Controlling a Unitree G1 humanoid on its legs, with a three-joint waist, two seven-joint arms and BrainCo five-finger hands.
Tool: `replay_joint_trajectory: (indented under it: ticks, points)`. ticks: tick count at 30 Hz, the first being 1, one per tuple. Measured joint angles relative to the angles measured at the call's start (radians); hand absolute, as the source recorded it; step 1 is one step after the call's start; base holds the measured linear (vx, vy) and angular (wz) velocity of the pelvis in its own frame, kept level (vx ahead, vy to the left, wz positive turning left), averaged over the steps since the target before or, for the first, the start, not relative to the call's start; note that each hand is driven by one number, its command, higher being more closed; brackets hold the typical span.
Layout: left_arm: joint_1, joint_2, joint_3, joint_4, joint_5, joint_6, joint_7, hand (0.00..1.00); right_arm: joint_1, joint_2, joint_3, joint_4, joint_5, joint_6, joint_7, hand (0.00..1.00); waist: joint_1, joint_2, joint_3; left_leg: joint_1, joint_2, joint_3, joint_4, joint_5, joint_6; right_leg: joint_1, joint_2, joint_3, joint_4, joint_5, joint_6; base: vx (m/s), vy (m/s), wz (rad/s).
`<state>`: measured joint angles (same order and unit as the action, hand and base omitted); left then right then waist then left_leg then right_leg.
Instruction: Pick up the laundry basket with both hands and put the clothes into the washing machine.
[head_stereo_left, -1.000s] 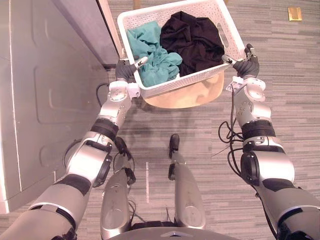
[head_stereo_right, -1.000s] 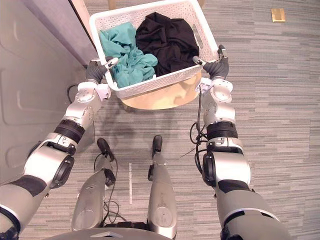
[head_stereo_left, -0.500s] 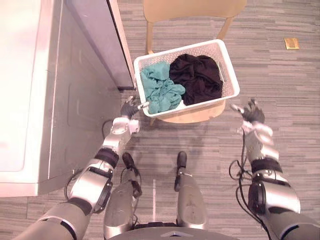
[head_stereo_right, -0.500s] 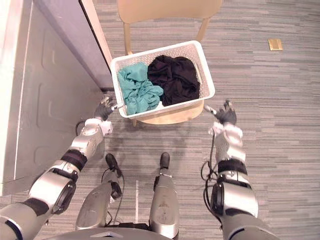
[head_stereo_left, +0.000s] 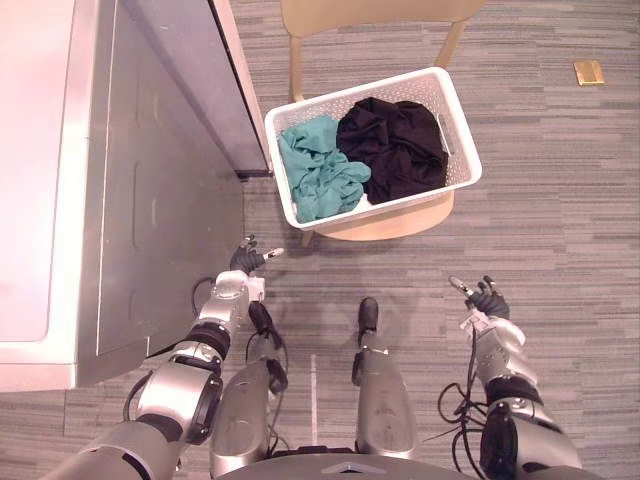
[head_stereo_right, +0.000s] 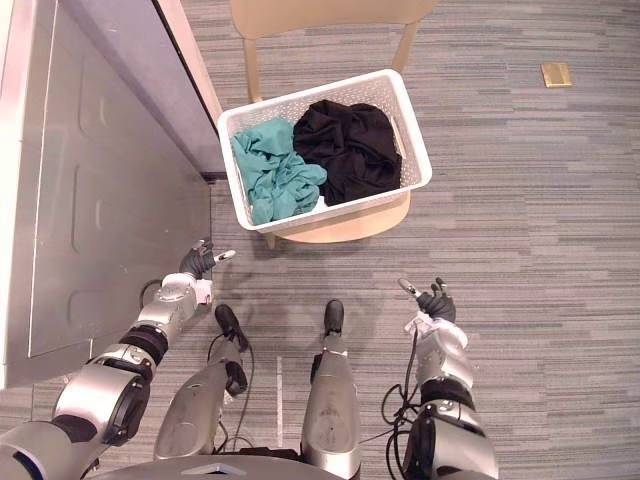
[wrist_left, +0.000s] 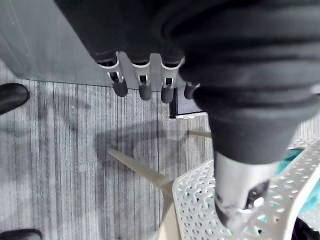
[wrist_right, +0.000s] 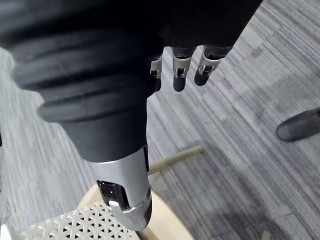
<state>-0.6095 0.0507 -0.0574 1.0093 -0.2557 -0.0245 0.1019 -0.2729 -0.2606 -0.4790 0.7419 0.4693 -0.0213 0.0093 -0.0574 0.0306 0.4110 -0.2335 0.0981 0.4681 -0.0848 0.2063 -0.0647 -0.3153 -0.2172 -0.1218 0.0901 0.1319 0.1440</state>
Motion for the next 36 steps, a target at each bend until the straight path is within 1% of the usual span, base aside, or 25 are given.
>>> replay_joint_trajectory:
  ticks: [1,3,4,6,7,8,12,13,16,19,20,22,24,25,26,27,28,29,30,31,32,33,34,35,36]
  points:
    - [0.026,-0.004,0.000,-0.022,-0.014,-0.005,0.000,0.00,0.019,0.014,-0.011,-0.016,0.004,-0.005,0.000,0.00,0.001,-0.001,-0.003,0.008,0.000,0.001,0.000,-0.001,0.000,0.007,0.000,-0.001,0.001,0.000,0.000,0.11,-0.048,-0.01]
    - [0.150,-0.017,0.000,-0.099,-0.041,-0.033,-0.003,0.00,0.108,0.052,-0.034,-0.021,0.003,-0.024,0.001,0.00,0.010,-0.004,-0.051,0.033,0.000,-0.002,0.001,-0.008,0.003,0.035,0.001,-0.006,0.001,-0.018,0.004,0.14,-0.054,0.01]
    - [0.189,-0.019,0.006,-0.106,-0.049,-0.040,-0.005,0.00,0.134,0.064,-0.048,-0.015,-0.002,-0.026,0.003,0.00,0.012,-0.005,-0.059,0.050,0.000,-0.004,0.001,-0.012,0.003,0.052,0.001,-0.008,0.001,-0.025,0.005,0.18,-0.051,0.10]
    - [0.323,-0.028,0.045,-0.100,-0.058,-0.044,-0.012,0.00,0.221,0.097,-0.089,0.055,-0.007,-0.038,0.006,0.00,0.015,-0.004,-0.108,0.094,-0.004,-0.032,0.002,-0.027,-0.002,0.110,-0.003,-0.034,0.004,-0.054,0.010,0.22,-0.062,0.32]
    - [0.402,-0.032,0.091,-0.077,-0.055,-0.043,-0.024,0.00,0.267,0.118,-0.125,0.149,-0.037,-0.037,0.013,0.00,0.023,-0.004,-0.140,0.121,-0.005,-0.054,0.005,-0.037,0.000,0.153,-0.002,-0.058,0.005,-0.075,0.011,0.21,-0.055,0.44]
    - [0.432,-0.031,0.109,-0.063,-0.055,-0.043,-0.025,0.00,0.281,0.127,-0.136,0.185,-0.046,-0.036,0.014,0.00,0.027,-0.003,-0.147,0.134,-0.006,-0.062,0.005,-0.041,-0.003,0.174,-0.003,-0.065,0.005,-0.082,0.012,0.18,-0.035,0.43]
    - [0.582,-0.025,0.245,0.061,0.037,-0.027,-0.044,0.00,0.332,0.200,-0.183,0.333,-0.085,-0.012,0.044,0.00,0.045,0.001,-0.182,0.217,-0.012,-0.087,0.001,-0.066,-0.016,0.278,-0.007,-0.096,0.000,-0.118,0.012,0.10,0.003,0.24]
    - [0.625,-0.020,0.301,0.089,0.063,-0.017,-0.055,0.00,0.343,0.221,-0.212,0.347,-0.093,0.001,0.055,0.00,0.049,0.008,-0.204,0.227,-0.013,-0.094,0.001,-0.074,-0.014,0.296,-0.007,-0.104,-0.004,-0.123,0.009,0.04,0.014,0.17]
    - [0.665,-0.021,0.447,0.127,0.084,0.007,-0.086,0.00,0.347,0.227,-0.248,0.375,-0.129,0.010,0.077,0.00,0.053,0.023,-0.227,0.282,-0.015,-0.110,0.000,-0.083,-0.014,0.363,-0.008,-0.115,-0.018,-0.132,0.013,0.02,0.011,0.14]
    - [0.716,-0.037,0.518,0.145,0.084,0.038,-0.104,0.00,0.346,0.212,-0.226,0.376,-0.203,0.025,0.080,0.00,0.056,0.025,-0.266,0.305,-0.013,-0.119,0.001,-0.090,-0.016,0.409,-0.003,-0.132,-0.042,-0.135,0.016,-0.02,-0.002,0.08]
    - [0.722,-0.040,0.521,0.143,0.084,0.041,-0.107,0.00,0.346,0.211,-0.208,0.377,-0.214,0.026,0.081,0.00,0.058,0.033,-0.277,0.305,-0.013,-0.128,0.001,-0.090,-0.016,0.417,-0.003,-0.141,-0.044,-0.136,0.017,-0.03,-0.007,0.37]
    - [0.727,-0.049,0.526,0.137,0.076,0.041,-0.110,0.00,0.346,0.188,-0.159,0.378,-0.250,0.026,0.081,0.00,0.060,0.035,-0.284,0.291,-0.020,-0.171,0.006,-0.089,-0.017,0.428,-0.006,-0.179,-0.040,-0.141,0.018,0.00,-0.001,0.60]
    - [0.727,-0.063,0.507,0.097,0.056,0.040,-0.110,0.00,0.344,0.152,-0.056,0.375,-0.285,0.027,0.080,0.00,0.058,0.046,-0.292,0.245,-0.037,-0.248,0.007,-0.061,-0.018,0.418,-0.024,-0.263,0.008,-0.168,0.024,-0.03,0.006,1.16]
    - [0.718,-0.064,0.480,0.085,0.037,0.037,-0.109,0.00,0.335,0.130,-0.017,0.375,-0.302,0.027,0.076,0.00,0.058,0.065,-0.301,0.215,-0.040,-0.290,0.027,-0.049,-0.003,0.409,-0.034,-0.311,0.058,-0.189,0.020,-0.07,-0.018,1.26]
    - [0.717,-0.072,0.452,0.070,0.025,0.034,-0.109,0.00,0.314,0.119,-0.014,0.375,-0.312,0.030,0.075,0.00,0.065,0.079,-0.300,0.182,-0.033,-0.327,0.040,-0.047,-0.003,0.385,-0.026,-0.327,0.101,-0.198,0.004,-0.11,-0.044,1.11]
    - [0.710,-0.058,0.435,0.071,0.022,0.028,-0.108,0.00,0.273,0.129,-0.014,0.375,-0.312,0.035,0.074,0.00,0.061,0.069,-0.302,0.181,-0.030,-0.303,0.012,-0.091,0.015,0.367,-0.012,-0.329,0.079,-0.198,-0.045,-0.08,-0.022,0.71]
    - [0.695,-0.040,0.447,0.076,0.014,0.027,-0.106,0.00,0.232,0.145,-0.014,0.377,-0.308,0.030,0.072,0.00,0.059,0.031,-0.278,0.128,-0.014,-0.198,0.168,-0.180,0.084,0.369,-0.050,-0.353,0.067,-0.172,-0.023,-0.12,0.021,0.39]
    - [0.685,-0.029,0.448,0.083,0.014,0.026,-0.105,0.00,0.198,0.143,-0.013,0.372,-0.306,0.025,0.071,0.00,0.075,0.017,-0.266,0.085,0.018,-0.122,0.416,-0.221,0.109,0.362,-0.081,-0.358,0.090,-0.166,-0.029,-0.09,0.045,0.12]
    - [0.687,-0.028,0.448,0.102,0.015,0.026,-0.101,0.00,0.178,0.130,-0.012,0.364,-0.295,0.024,0.070,0.00,0.077,0.022,-0.269,0.092,0.067,-0.072,0.654,-0.268,0.099,0.376,-0.103,-0.362,0.105,-0.166,-0.029,-0.12,0.039,-0.06]
    - [0.691,-0.031,0.446,0.109,0.015,0.026,-0.101,0.00,0.177,0.125,-0.005,0.361,-0.287,0.024,0.070,0.00,0.075,0.031,-0.273,0.117,0.097,-0.055,0.738,-0.292,0.090,0.387,-0.107,-0.367,0.105,-0.166,-0.029,-0.14,0.078,0.07]
    - [0.695,-0.033,0.438,0.122,0.018,0.026,-0.101,0.00,0.181,0.122,0.025,0.340,-0.269,0.019,0.070,0.00,0.065,0.046,-0.281,0.163,0.178,-0.038,0.850,-0.315,0.085,0.401,-0.106,-0.383,0.109,-0.163,-0.024,-0.13,0.164,0.16]
    - [0.692,-0.030,0.428,0.121,0.024,0.027,-0.101,0.00,0.188,0.121,0.048,0.333,-0.262,0.014,0.071,0.00,0.057,0.051,-0.286,0.190,0.256,-0.007,0.899,-0.313,0.095,0.391,-0.106,-0.392,0.128,-0.163,-0.023,-0.14,0.251,0.47]
    - [0.682,-0.027,0.424,0.123,0.047,0.035,-0.075,0.00,0.195,0.120,0.046,0.332,-0.261,0.014,0.072,0.00,0.044,0.052,-0.304,0.207,0.369,0.028,0.902,-0.283,0.111,0.361,-0.115,-0.421,0.160,-0.157,-0.021,-0.09,0.260,0.58]
    - [0.680,-0.015,0.425,0.126,0.066,0.043,-0.053,0.00,0.202,0.119,0.041,0.333,-0.261,0.014,0.072,0.00,0.037,0.053,-0.312,0.207,0.414,0.033,0.879,-0.252,0.118,0.341,-0.125,-0.437,0.179,-0.153,-0.021,-0.09,0.331,0.94]
    - [0.670,0.009,0.419,0.126,0.070,0.047,-0.052,0.00,0.220,0.117,0.027,0.337,-0.261,0.013,0.071,0.00,0.028,0.049,-0.318,0.205,0.458,0.047,0.777,-0.214,0.093,0.305,-0.157,-0.462,0.221,-0.139,-0.013,-0.06,0.365,1.18]
